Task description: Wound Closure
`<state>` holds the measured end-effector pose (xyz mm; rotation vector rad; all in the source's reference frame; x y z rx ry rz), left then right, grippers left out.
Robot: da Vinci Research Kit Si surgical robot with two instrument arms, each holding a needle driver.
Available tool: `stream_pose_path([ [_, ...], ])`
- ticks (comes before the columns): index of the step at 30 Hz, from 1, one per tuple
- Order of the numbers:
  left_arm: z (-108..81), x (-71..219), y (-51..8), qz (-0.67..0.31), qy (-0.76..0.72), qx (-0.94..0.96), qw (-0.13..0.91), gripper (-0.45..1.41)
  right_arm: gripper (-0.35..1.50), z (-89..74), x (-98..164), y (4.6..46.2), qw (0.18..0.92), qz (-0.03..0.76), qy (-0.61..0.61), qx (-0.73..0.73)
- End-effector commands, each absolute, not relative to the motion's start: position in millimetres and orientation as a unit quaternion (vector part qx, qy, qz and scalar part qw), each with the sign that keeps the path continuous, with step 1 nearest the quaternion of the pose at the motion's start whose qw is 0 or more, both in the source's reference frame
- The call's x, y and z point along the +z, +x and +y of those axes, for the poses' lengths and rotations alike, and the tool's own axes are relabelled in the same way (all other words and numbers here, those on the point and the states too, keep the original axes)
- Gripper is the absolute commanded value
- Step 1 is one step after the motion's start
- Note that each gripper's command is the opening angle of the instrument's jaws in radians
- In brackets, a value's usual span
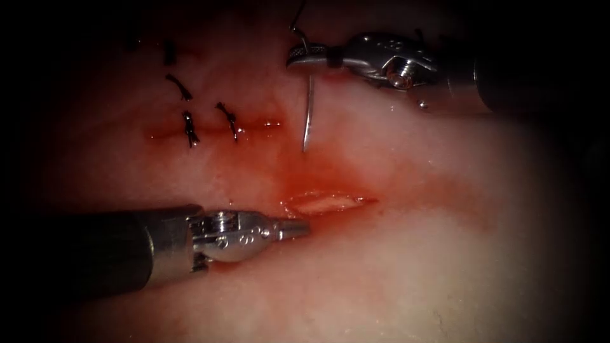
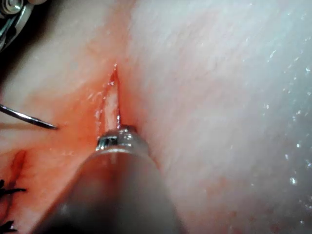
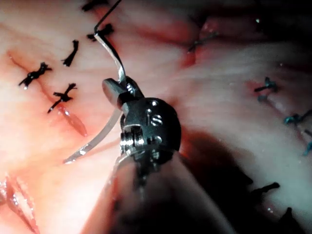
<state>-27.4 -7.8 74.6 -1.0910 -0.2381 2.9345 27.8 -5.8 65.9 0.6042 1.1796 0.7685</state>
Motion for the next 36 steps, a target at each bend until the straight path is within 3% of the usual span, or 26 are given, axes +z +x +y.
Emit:
stream_pose_path([
  [1,-7.6,75,-27.9,-0.075,-0.348,0.934,0.001,0.06,-0.35,-6.0,67,29.3,0.724,0.534,0.285,0.330],
  [17,-7.1,74,-27.1,-0.079,-0.349,0.934,0.001,0.06,-0.35,-11.3,66,30.0,0.750,0.573,0.257,0.208],
  [36,-6.7,73,-26.4,-0.079,-0.346,0.935,0.001,0.06,-0.35,-19.7,69,27.7,0.748,0.572,0.284,0.181],
])
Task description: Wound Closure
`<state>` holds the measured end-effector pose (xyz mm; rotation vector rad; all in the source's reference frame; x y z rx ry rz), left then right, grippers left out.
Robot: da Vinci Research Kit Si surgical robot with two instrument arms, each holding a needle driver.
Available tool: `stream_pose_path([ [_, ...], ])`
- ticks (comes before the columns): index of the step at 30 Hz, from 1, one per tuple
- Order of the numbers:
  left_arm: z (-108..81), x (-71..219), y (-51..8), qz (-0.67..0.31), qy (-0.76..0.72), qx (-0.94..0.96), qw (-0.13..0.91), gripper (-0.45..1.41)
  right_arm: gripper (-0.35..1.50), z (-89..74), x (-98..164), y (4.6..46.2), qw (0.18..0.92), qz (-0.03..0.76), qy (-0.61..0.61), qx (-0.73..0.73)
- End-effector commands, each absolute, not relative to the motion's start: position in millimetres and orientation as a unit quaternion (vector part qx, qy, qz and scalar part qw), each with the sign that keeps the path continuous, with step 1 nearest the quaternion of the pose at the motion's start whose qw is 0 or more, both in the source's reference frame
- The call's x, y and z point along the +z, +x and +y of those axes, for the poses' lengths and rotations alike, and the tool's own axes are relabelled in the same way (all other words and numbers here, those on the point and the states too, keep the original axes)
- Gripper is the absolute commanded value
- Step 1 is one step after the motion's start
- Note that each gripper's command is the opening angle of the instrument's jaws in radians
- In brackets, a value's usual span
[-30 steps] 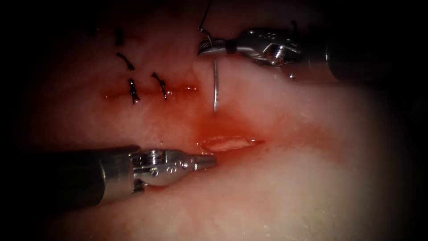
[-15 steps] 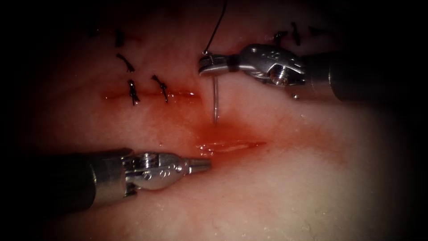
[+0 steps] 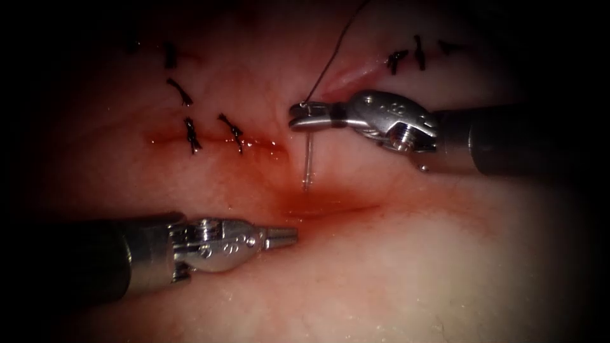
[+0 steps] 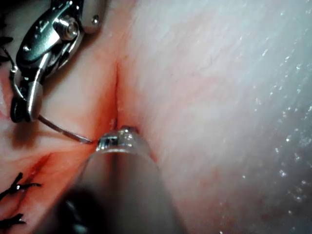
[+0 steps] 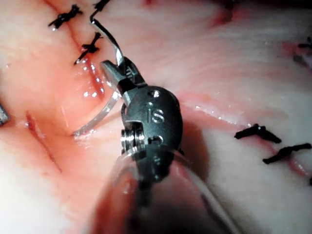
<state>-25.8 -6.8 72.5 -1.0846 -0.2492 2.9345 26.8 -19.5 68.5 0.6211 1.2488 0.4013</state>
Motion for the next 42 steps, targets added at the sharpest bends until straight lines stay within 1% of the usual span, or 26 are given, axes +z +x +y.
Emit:
stream_pose_path([
  [1,-6.7,73.0,-26.4,-0.079,-0.346,0.935,0.001,0.06,-0.35,-20.0,69.0,27.7,0.748,0.573,0.284,0.179],
  [18,-6.7,73.0,-26.4,-0.079,-0.346,0.935,0.001,0.06,-0.35,-23.1,70.7,28.9,0.740,0.576,0.299,0.177],
  [42,-6.7,73.1,-26.4,-0.078,-0.345,0.935,0.001,0.04,-0.35,-29.7,74.1,27.7,0.744,0.548,0.348,0.160],
])
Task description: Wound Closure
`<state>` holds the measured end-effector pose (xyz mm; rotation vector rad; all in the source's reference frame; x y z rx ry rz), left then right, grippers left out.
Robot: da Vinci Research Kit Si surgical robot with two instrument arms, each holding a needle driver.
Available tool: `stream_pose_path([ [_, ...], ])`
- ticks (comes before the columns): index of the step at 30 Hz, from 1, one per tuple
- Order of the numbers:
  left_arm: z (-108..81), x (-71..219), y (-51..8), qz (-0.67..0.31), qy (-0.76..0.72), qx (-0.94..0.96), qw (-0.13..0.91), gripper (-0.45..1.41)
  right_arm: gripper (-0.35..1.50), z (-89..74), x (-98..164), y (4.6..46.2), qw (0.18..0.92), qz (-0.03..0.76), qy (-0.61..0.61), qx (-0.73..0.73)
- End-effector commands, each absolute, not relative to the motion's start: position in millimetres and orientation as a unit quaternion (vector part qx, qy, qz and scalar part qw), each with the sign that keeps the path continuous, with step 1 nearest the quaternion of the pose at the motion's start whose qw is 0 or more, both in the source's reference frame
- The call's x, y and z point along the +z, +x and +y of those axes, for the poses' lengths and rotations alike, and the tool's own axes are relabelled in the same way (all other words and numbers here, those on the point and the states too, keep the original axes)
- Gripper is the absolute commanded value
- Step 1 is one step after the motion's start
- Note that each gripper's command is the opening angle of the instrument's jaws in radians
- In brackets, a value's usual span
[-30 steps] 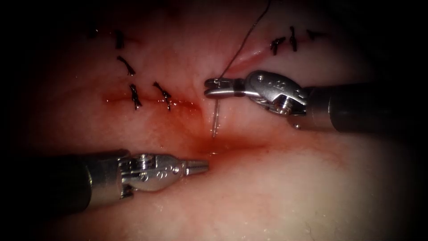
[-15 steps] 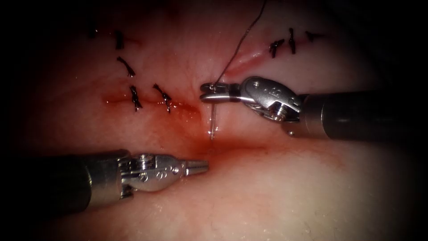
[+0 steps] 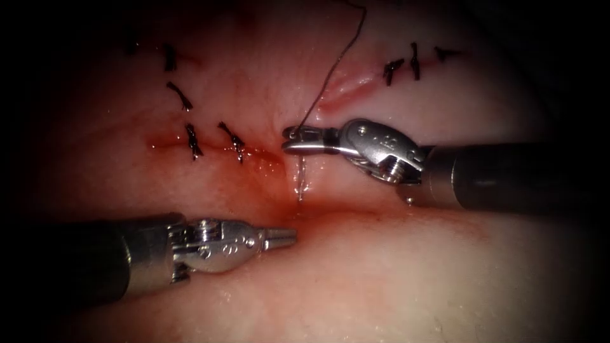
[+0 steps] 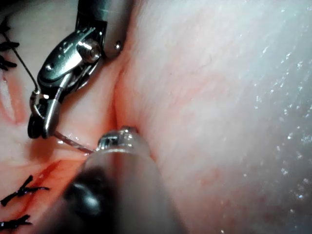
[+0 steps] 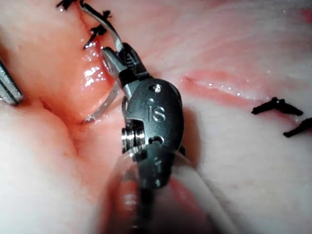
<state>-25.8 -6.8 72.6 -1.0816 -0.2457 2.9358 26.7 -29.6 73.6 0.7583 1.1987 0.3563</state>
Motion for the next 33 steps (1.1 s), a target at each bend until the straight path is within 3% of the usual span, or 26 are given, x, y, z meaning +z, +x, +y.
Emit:
stream_pose_path([
  [1,-6.7,73.1,-26.4,-0.078,-0.345,0.935,0.001,0.04,-0.35,-29.8,74.2,27.7,0.743,0.547,0.351,0.160],
  [33,-6.7,73.0,-26.2,-0.078,-0.346,0.935,0.001,0.04,-0.35,-33.8,73.6,25.9,0.750,0.523,0.374,0.156],
])
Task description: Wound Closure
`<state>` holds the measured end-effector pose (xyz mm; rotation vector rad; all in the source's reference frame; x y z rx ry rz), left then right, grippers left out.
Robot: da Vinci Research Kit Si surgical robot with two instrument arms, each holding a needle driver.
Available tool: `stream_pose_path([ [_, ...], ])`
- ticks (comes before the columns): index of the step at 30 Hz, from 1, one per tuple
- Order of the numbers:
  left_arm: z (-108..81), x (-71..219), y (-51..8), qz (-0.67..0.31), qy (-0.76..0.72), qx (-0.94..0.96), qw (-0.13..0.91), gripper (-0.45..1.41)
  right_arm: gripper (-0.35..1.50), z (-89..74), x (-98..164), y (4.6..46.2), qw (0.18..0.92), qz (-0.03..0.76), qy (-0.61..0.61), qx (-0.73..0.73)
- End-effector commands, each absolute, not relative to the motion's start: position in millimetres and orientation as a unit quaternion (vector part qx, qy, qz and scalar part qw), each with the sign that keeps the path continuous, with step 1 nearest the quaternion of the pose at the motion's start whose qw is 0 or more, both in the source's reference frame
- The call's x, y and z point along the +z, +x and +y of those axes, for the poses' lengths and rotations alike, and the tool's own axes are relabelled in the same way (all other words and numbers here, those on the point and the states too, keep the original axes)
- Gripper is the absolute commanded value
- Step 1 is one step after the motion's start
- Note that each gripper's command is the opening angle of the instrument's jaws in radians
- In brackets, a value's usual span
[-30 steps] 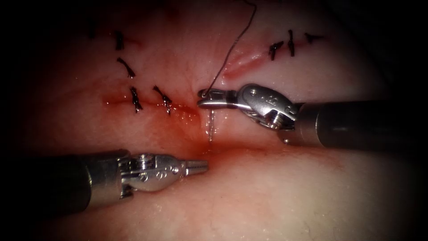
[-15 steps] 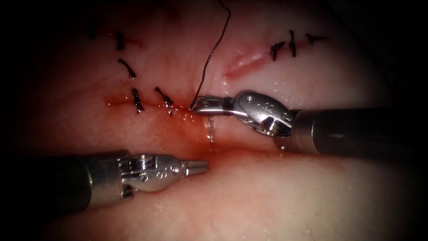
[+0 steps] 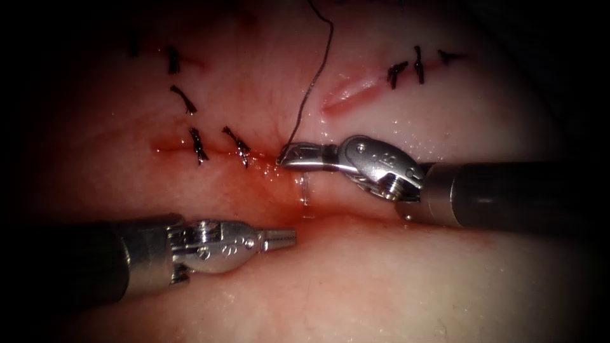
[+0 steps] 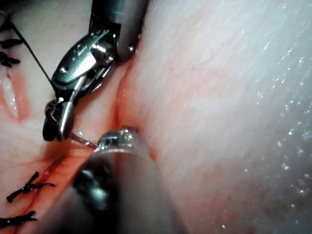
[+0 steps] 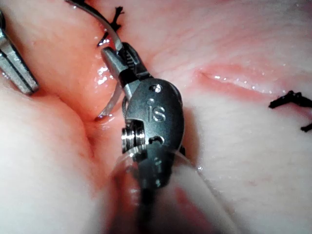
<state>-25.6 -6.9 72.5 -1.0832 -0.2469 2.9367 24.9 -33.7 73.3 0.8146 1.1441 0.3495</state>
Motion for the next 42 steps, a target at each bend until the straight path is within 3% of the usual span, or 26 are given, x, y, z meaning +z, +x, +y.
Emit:
stream_pose_path([
  [1,-6.7,73.0,-26.2,-0.077,-0.345,0.936,0.001,0.04,-0.35,-34.0,73.7,25.8,0.751,0.522,0.374,0.154],
  [14,-6.7,73.0,-26.2,-0.077,-0.345,0.936,0.001,0.04,-0.35,-37.2,77.8,25.0,0.760,0.498,0.391,0.148],
  [32,-6.7,73.0,-26.2,-0.077,-0.343,0.936,0.001,0.04,-0.35,-40.0,79.8,20.7,0.767,0.465,0.416,0.152],
  [42,-7.0,73.3,-26.7,-0.074,-0.342,0.937,0.002,0.04,-0.35,-30.9,74.9,23.1,0.717,0.540,0.353,0.265],
])
